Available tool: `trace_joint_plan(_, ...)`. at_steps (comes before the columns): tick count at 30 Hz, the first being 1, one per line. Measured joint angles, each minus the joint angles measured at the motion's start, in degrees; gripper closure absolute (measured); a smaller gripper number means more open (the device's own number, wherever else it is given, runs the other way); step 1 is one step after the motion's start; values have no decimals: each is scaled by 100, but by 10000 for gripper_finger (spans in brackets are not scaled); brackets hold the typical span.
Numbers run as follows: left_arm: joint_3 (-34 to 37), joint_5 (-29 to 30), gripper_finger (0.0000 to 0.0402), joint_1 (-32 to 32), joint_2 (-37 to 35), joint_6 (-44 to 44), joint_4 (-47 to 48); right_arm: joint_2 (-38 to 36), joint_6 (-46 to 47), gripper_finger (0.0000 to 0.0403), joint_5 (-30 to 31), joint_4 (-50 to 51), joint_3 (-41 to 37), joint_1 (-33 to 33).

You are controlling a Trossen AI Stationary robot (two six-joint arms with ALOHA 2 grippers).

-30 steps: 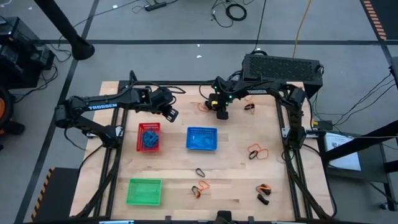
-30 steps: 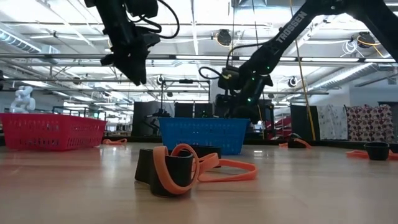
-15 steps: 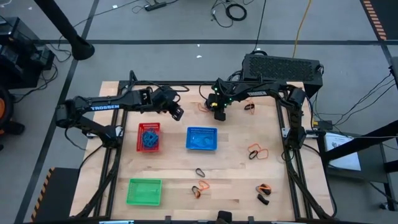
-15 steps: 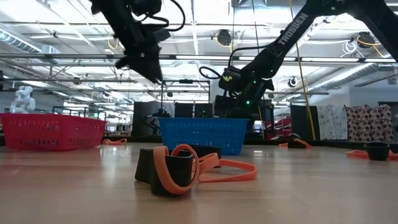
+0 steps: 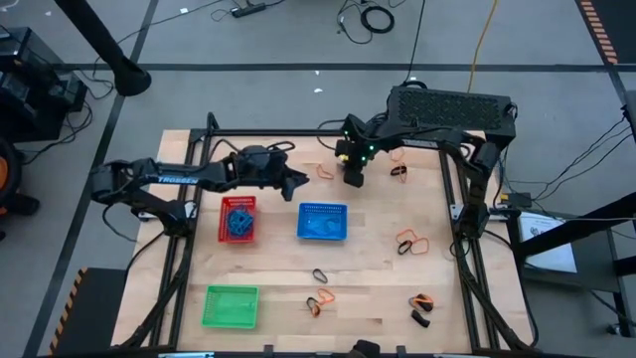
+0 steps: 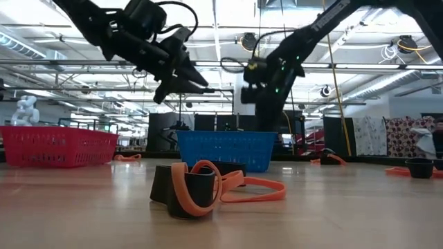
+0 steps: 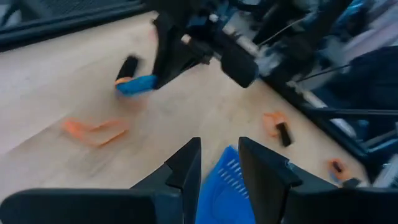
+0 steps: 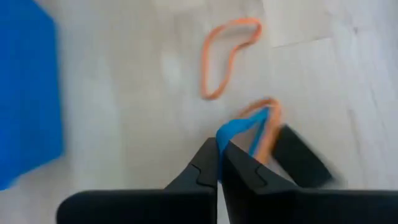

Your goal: Sort rubber bands into baskets

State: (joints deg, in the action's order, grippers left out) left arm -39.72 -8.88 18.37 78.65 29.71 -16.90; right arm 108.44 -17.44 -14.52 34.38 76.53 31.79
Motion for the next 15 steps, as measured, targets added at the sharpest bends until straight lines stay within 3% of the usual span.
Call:
trace_joint_plan(7, -1, -175, 288, -86, 419, -53, -645, -297, 693, 402, -1210, 371, 0, 195)
trace_joint_plan(15, -3, -186, 288, -238, 1225, -783, -1461, -310, 1299, 402, -2400, 357, 0, 288)
